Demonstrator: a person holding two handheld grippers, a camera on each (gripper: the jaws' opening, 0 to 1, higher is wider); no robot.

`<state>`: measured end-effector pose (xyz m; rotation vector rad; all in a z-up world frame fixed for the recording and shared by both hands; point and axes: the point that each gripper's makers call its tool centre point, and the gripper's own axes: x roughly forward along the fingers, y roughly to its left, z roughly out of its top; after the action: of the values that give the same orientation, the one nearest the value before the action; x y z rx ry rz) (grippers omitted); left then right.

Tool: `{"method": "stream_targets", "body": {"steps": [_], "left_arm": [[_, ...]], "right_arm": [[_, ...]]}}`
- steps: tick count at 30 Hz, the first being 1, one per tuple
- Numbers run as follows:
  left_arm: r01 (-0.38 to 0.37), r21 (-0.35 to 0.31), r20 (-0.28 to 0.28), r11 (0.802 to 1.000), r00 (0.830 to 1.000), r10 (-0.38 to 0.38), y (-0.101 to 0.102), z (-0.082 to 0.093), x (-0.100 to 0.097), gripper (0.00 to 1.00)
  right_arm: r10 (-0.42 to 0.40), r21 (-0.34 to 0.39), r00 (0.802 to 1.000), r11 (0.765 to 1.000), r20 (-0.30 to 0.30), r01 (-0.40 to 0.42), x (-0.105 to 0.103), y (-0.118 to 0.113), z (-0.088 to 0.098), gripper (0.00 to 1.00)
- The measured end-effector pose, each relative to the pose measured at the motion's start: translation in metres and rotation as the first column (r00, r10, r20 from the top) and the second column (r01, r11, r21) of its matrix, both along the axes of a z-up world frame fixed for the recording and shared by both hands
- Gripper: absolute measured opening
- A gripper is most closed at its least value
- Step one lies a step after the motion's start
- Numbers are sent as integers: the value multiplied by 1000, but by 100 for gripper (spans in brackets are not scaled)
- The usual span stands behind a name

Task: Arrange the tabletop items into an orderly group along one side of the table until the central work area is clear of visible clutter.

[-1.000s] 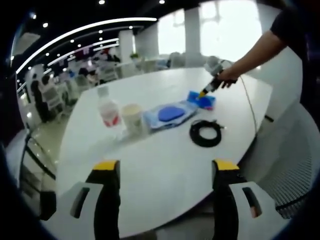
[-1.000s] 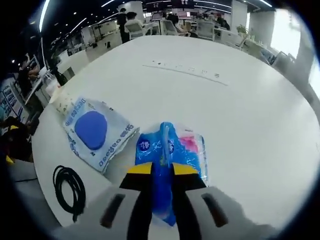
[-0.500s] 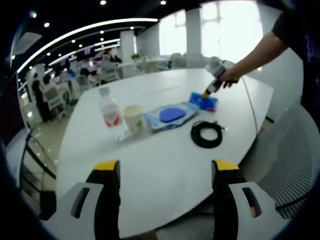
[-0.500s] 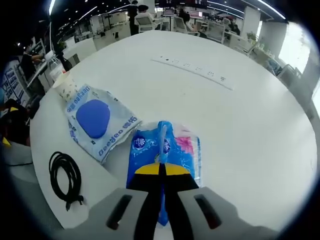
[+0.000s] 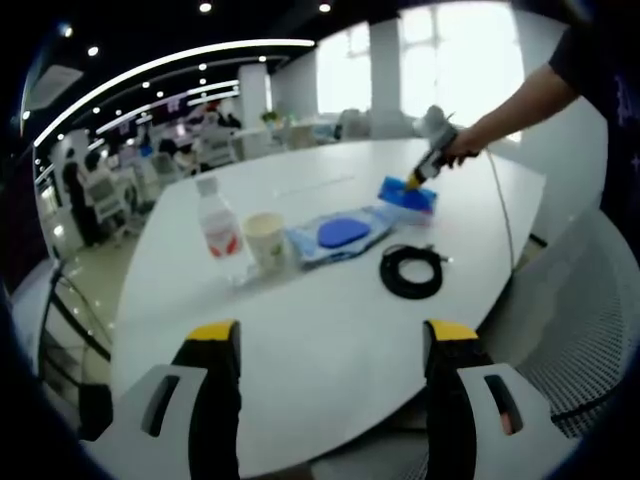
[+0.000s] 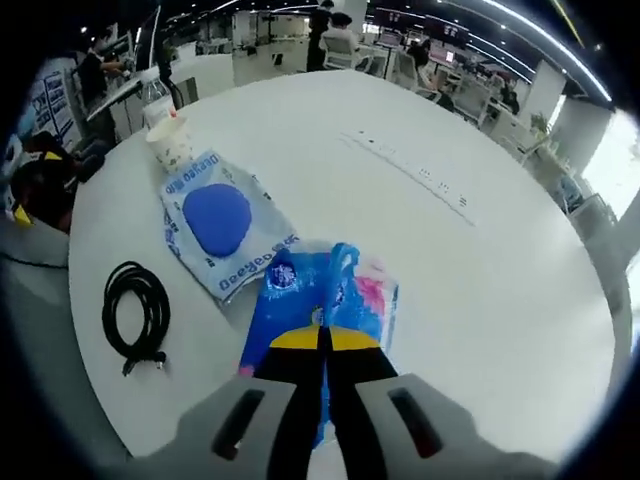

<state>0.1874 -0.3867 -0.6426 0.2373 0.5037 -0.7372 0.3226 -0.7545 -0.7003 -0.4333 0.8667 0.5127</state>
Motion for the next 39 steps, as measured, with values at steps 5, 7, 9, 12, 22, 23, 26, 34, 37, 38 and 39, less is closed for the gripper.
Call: {"method": "stream_targets", "body": {"steps": [5,7,9,12,22,23,26,34,37,38,39], "left_arm": [[-3,-1,5,1000,1000,3,0,1,0,71],[-5,-1,5,1000,1000,5,1,1,0,71],[-7,-1,7,1000,1000,7,1,1,1,71],[-9,0,7,1000,1000,9,1,1,1,71],[-7,10,1,1000,1000,7,1,-2,2,71],[-7,10,0,1000,1000,7,1,-2,2,71],[-9,12,-2,1000,1000,9,2,-3,2,71],[-5,23,-14,1000,1000,5,2,-6,1,70],[-6,27,-18,1000,1000,6,2,-7,1,70],[-6,28,-19,1000,1000,6,2,-7,1,70],[-6,30,-21,1000,1000,6,2,-7,1,70]], "right_arm": [[130,-46,992,990,-5,-130,-3,6,8,0],[158,-47,987,986,-7,-158,-4,7,10,0],[210,-50,978,976,-5,-210,-3,6,9,0],[284,-88,959,955,-8,-284,-3,3,7,0],[584,-272,811,775,-39,-571,-8,4,-2,0],[608,-301,793,749,-40,-589,-6,2,-4,0],[664,-368,745,677,-69,-637,-8,-2,-10,0],[733,-469,668,548,-131,-693,-4,-11,-27,0],[746,-485,652,525,-134,-700,-8,-4,-24,0],[749,-489,648,518,-137,-702,-8,-3,-24,0],[759,-498,636,500,-142,-708,-10,-1,-24,0]]}}
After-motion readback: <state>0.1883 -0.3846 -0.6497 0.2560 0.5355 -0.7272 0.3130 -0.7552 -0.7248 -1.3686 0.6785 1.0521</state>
